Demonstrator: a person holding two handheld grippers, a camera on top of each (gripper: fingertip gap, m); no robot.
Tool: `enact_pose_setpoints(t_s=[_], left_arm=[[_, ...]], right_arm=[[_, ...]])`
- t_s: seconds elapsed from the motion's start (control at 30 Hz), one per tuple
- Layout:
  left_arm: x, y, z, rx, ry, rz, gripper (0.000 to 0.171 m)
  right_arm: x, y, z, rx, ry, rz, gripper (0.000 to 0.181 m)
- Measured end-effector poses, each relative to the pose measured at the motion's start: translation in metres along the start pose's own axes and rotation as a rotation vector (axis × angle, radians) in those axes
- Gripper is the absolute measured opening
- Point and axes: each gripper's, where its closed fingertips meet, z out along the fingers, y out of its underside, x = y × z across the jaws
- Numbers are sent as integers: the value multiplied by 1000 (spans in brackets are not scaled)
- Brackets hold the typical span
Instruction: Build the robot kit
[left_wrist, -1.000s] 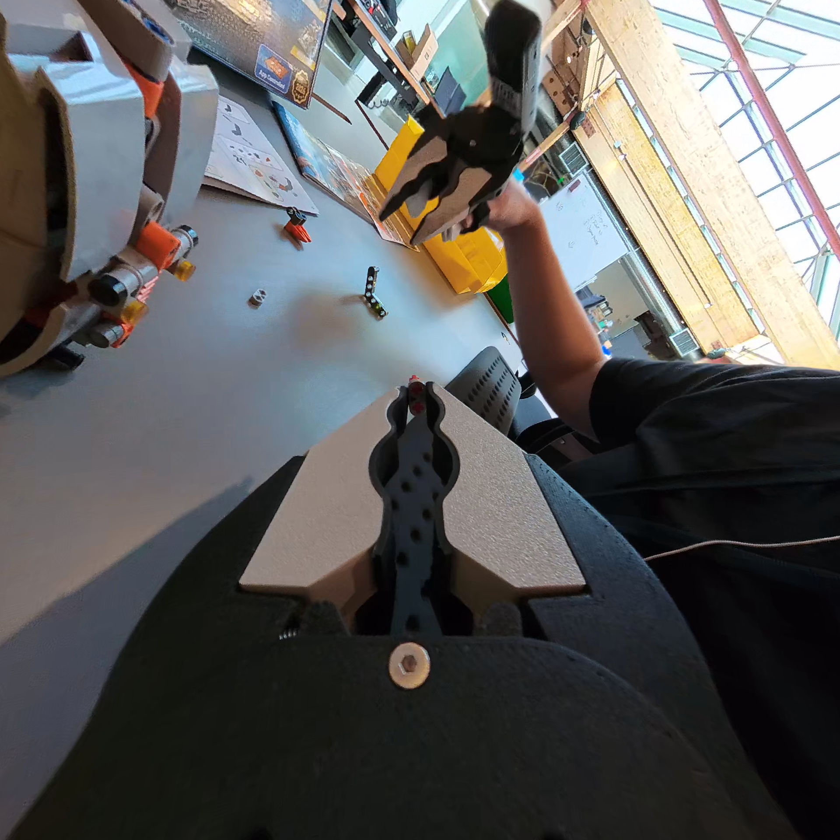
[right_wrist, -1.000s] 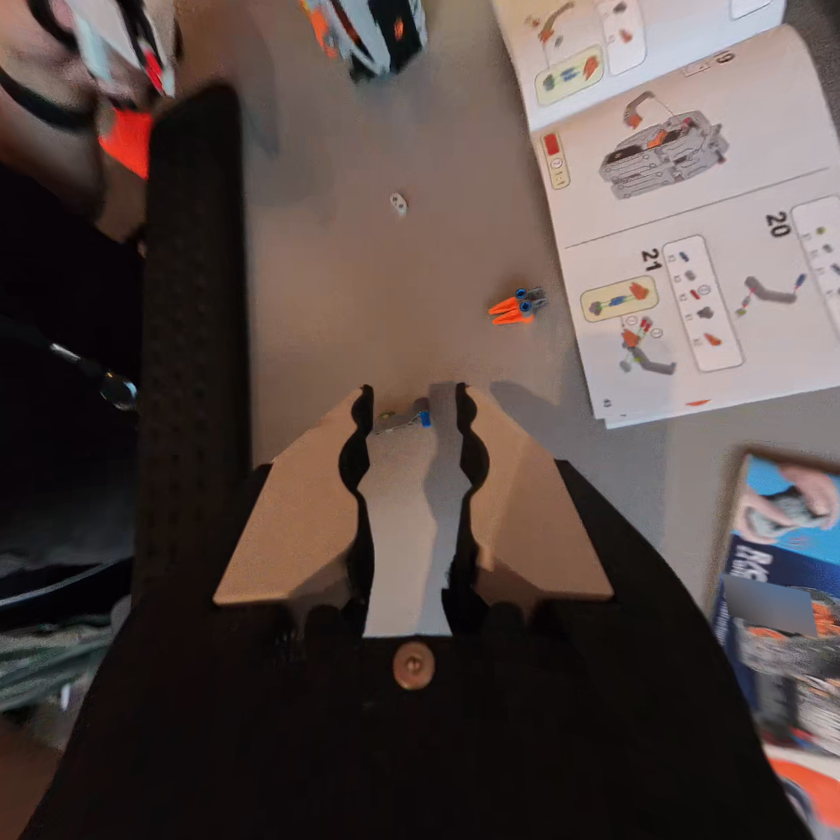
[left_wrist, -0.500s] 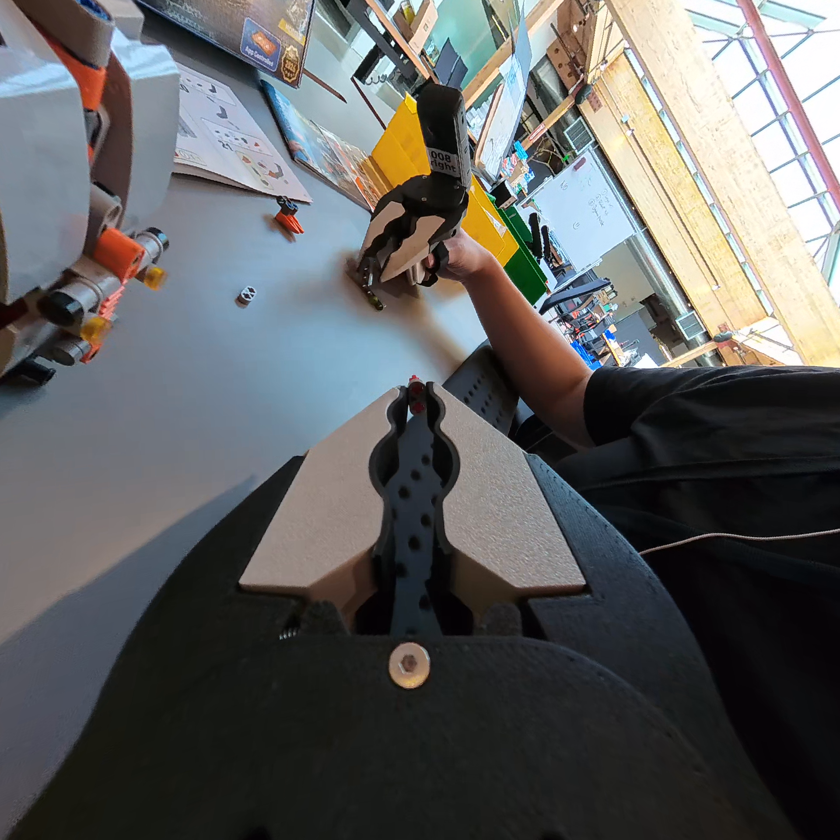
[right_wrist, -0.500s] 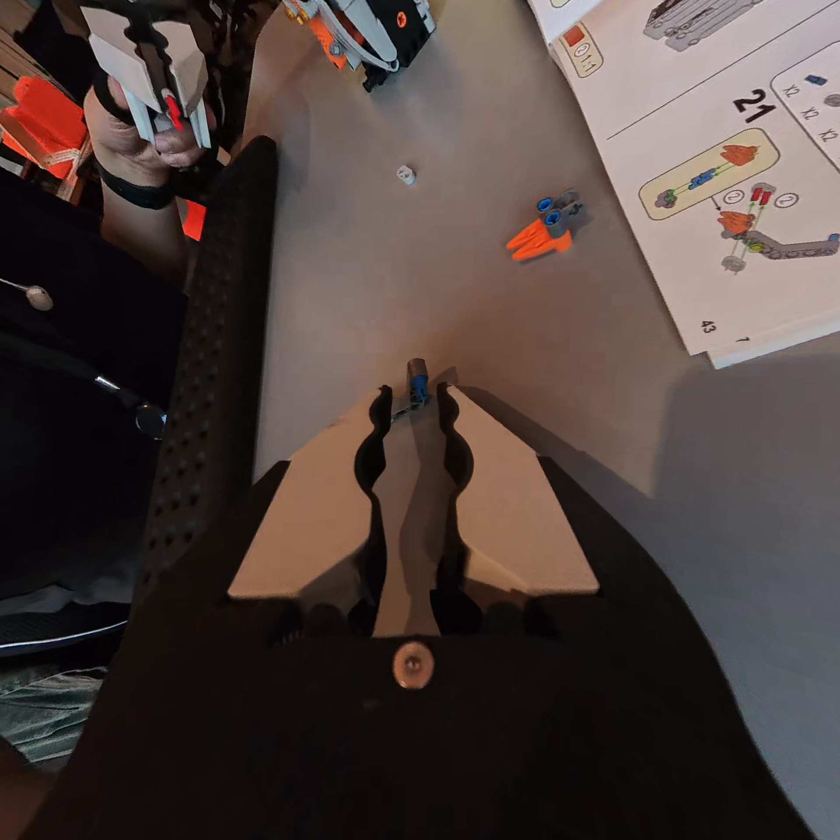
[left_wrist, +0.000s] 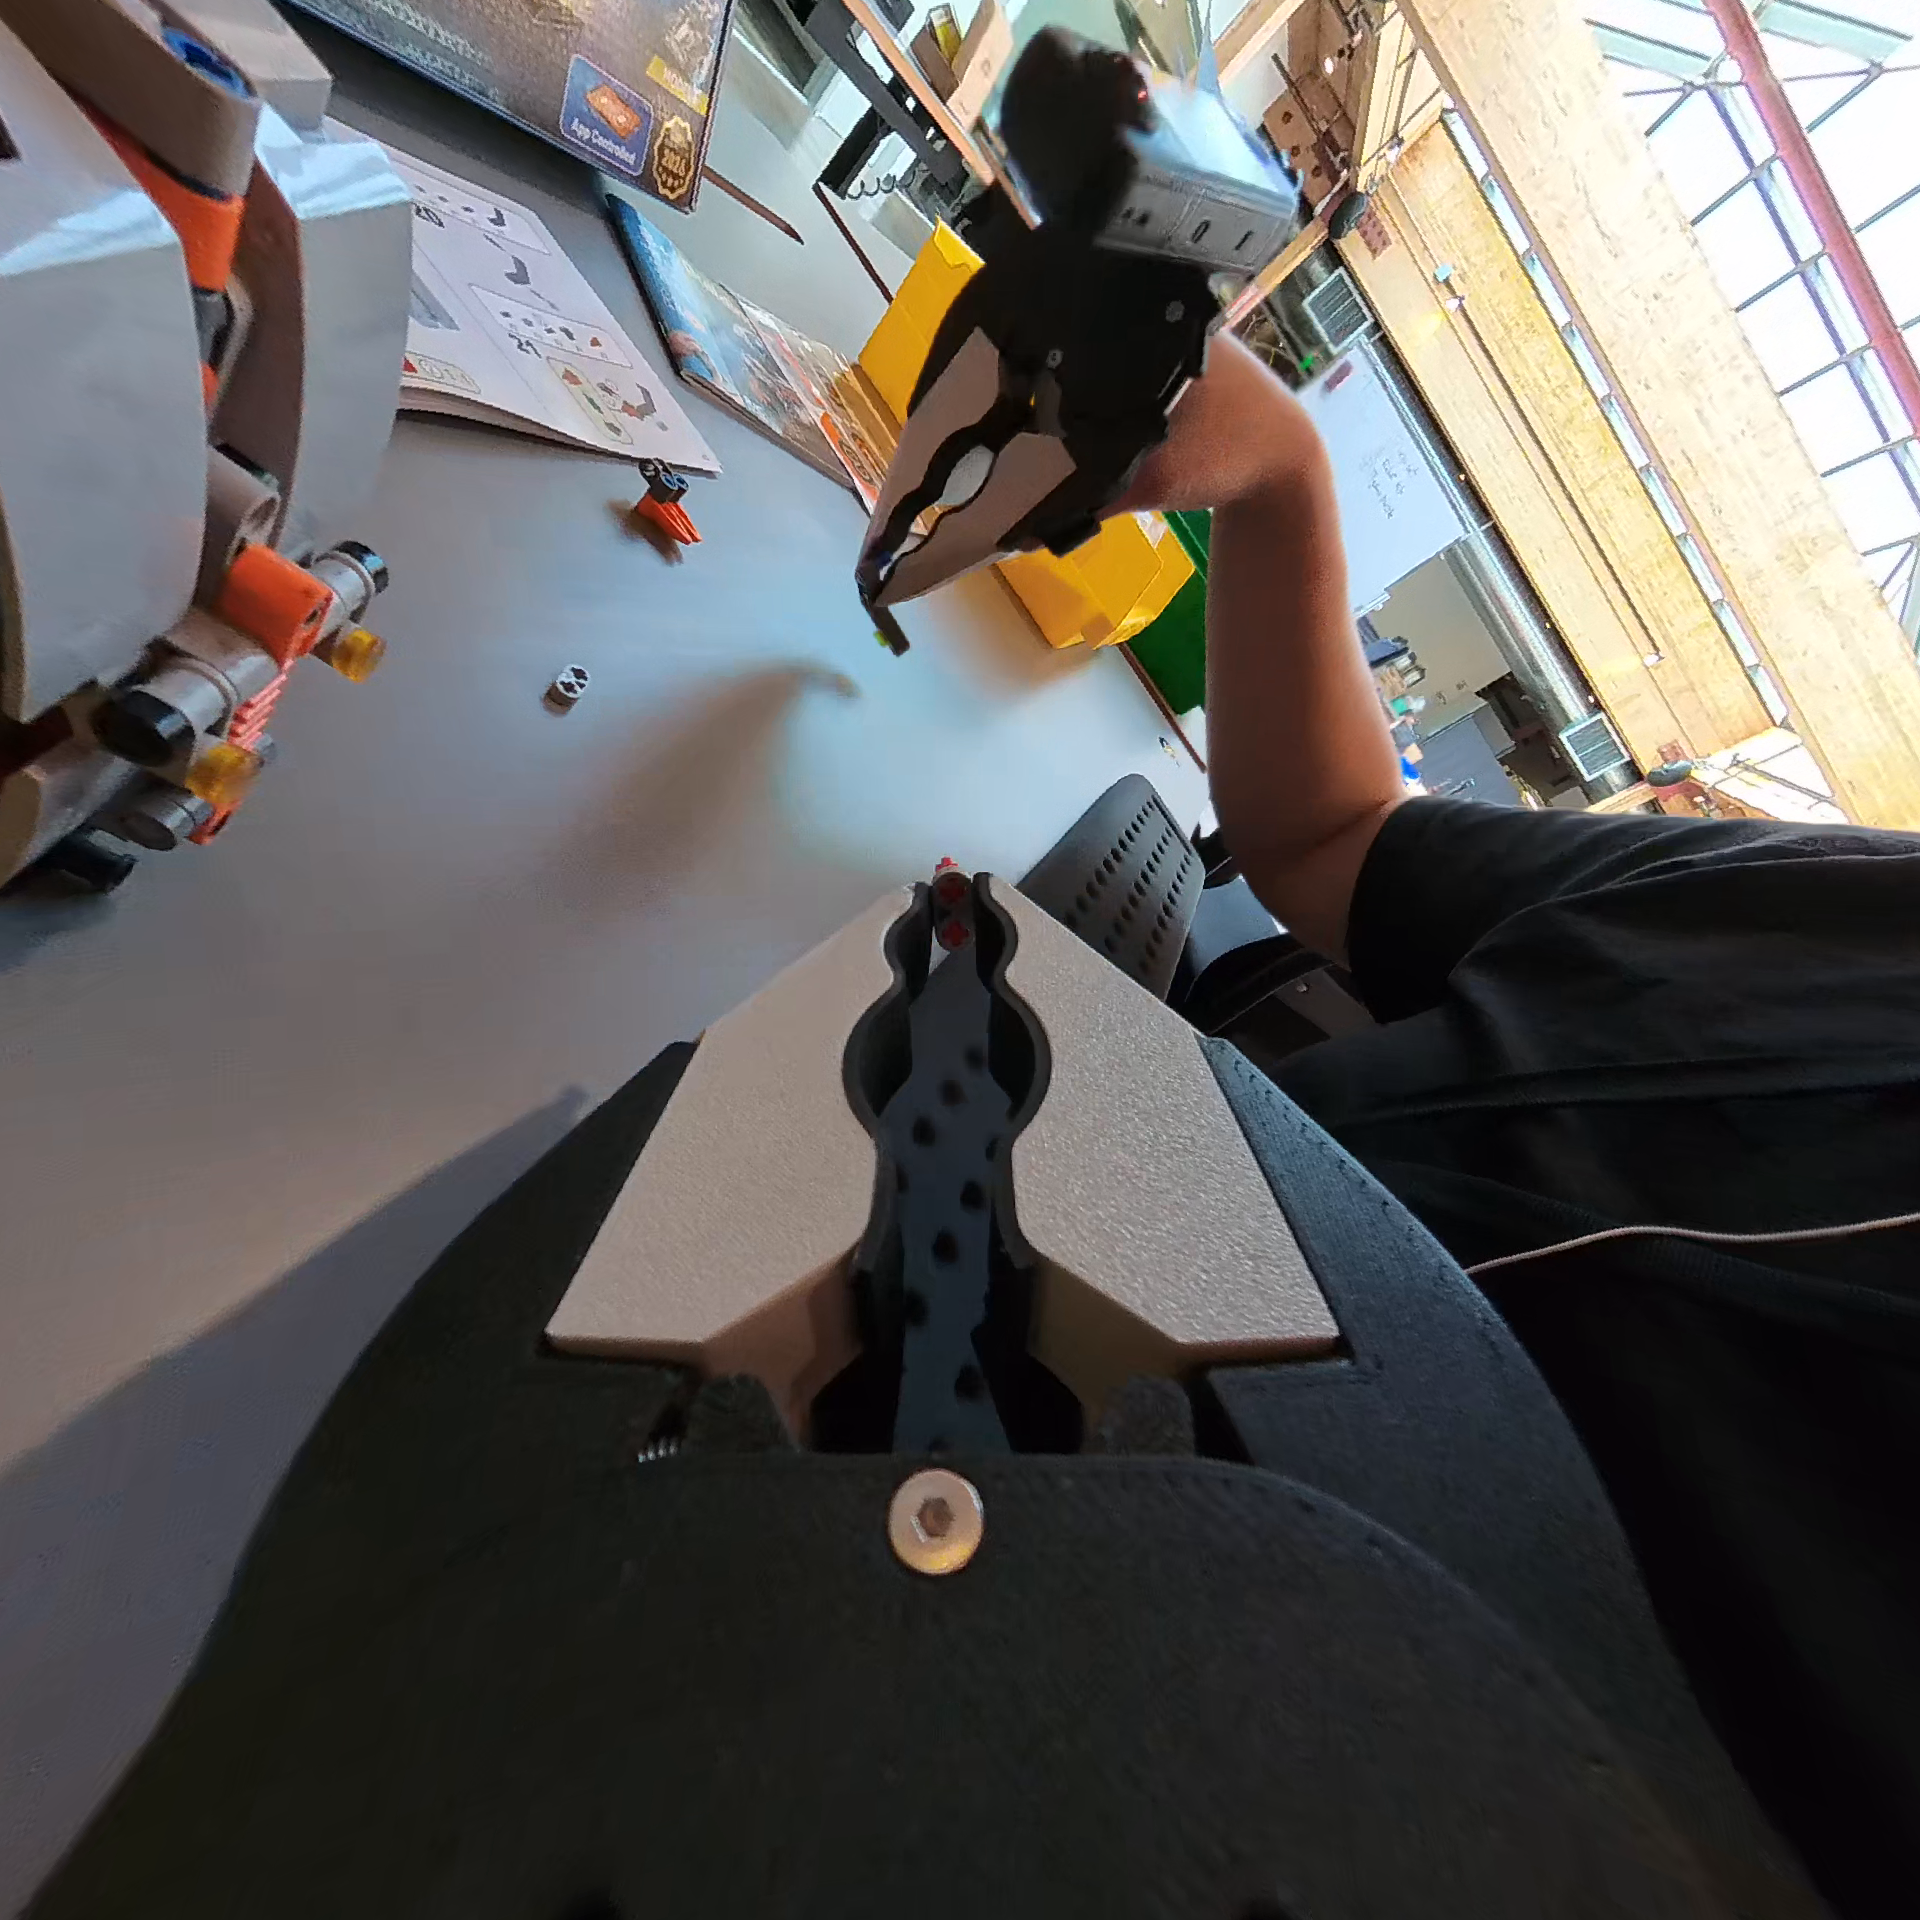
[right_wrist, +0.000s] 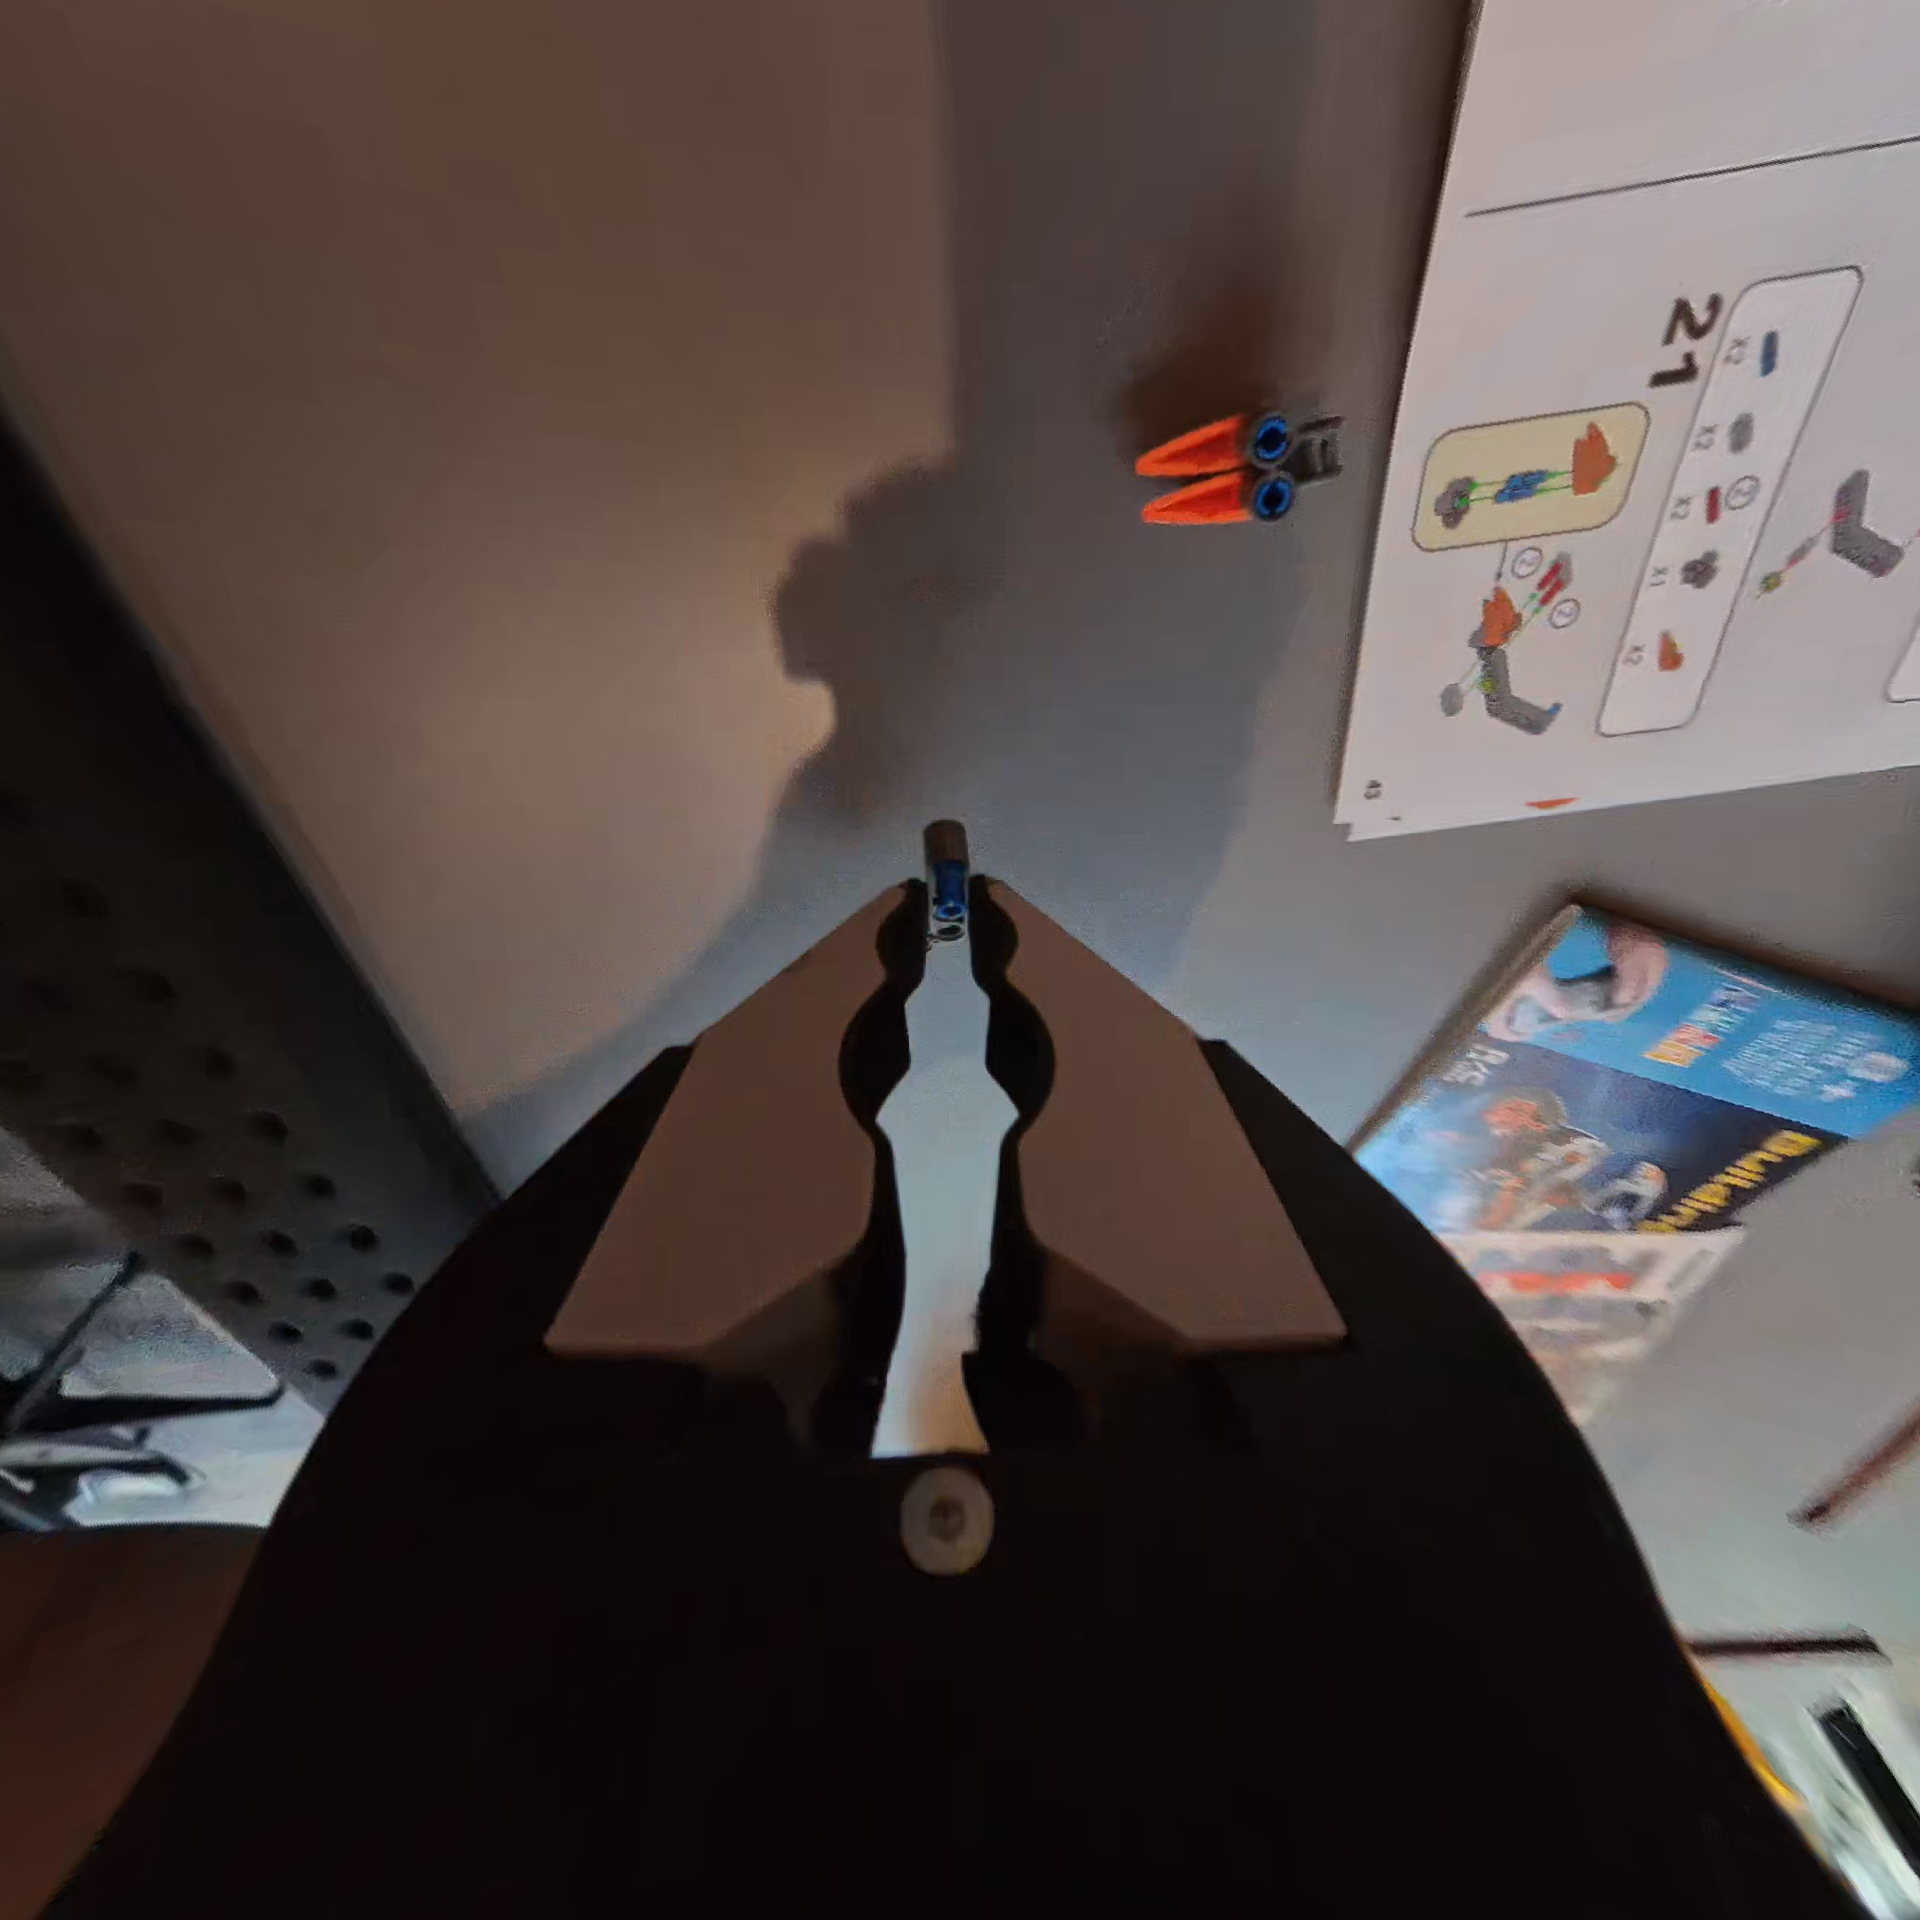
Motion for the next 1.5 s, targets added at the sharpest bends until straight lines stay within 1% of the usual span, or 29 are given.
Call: enact_pose_setpoints(t_s=[0.1, 0.13, 0.17, 0.3, 0.37, 0.5, 0.53, 0.63, 0.7, 0.73, 0.8, 0.87, 0.93, 1.03, 1.23, 1.5], left_arm=[[2, 2, 0, 0, 3, 0, 6], [3, 3, 0, -2, 3, -1, 6], [4, 4, 0, -3, 2, 0, 6], [4, 6, -4, 4, -2, -4, 6], [3, 5, -5, 10, -3, -7, 6], [3, 6, -6, 16, 2, -11, 6], [3, 6, -6, 16, 3, -11, 6], [3, 6, -6, 16, 5, -10, 6], [3, 7, -6, 18, 5, -11, 6], [3, 7, -6, 18, 7, -14, 6], [2, 7, -5, 15, 11, -17, 6], [3, 6, -3, 12, 11, -13, 6], [4, 5, -2, 11, 12, -7, 6], [6, 6, -2, 5, 7, -3, 6], [4, 5, -4, 19, 1, -14, 5], [7, 7, 0, 2, 5, -6, 6]], right_arm=[[13, 7, 5, -208, 107, -43, 8], [17, 9, 8, -256, 132, -48, 8], [19, 9, 11, -284, 141, -52, 8], [16, 7, 19, -316, 121, -55, 8], [14, 7, 21, -312, 110, -52, 10], [9, 8, 20, -261, 63, -35, 22], [10, 9, 17, -224, 56, -17, 25], [15, 14, 4, -65, 31, 94, 25], [14, 11, 5, 45, -29, 177, 25], [11, 9, 9, 72, -73, 216, 24], [9, 14, 18, 51, -108, 280, 24], [12, 20, 23, 16, -93, 321, 24], [9, 19, 24, 18, -126, 366, 20], [13, 24, 24, -13, -119, 430, 18], [11, 25, 26, -33, -119, 441, 14], [10, 27, 22, -28, -100, 432, 14]])
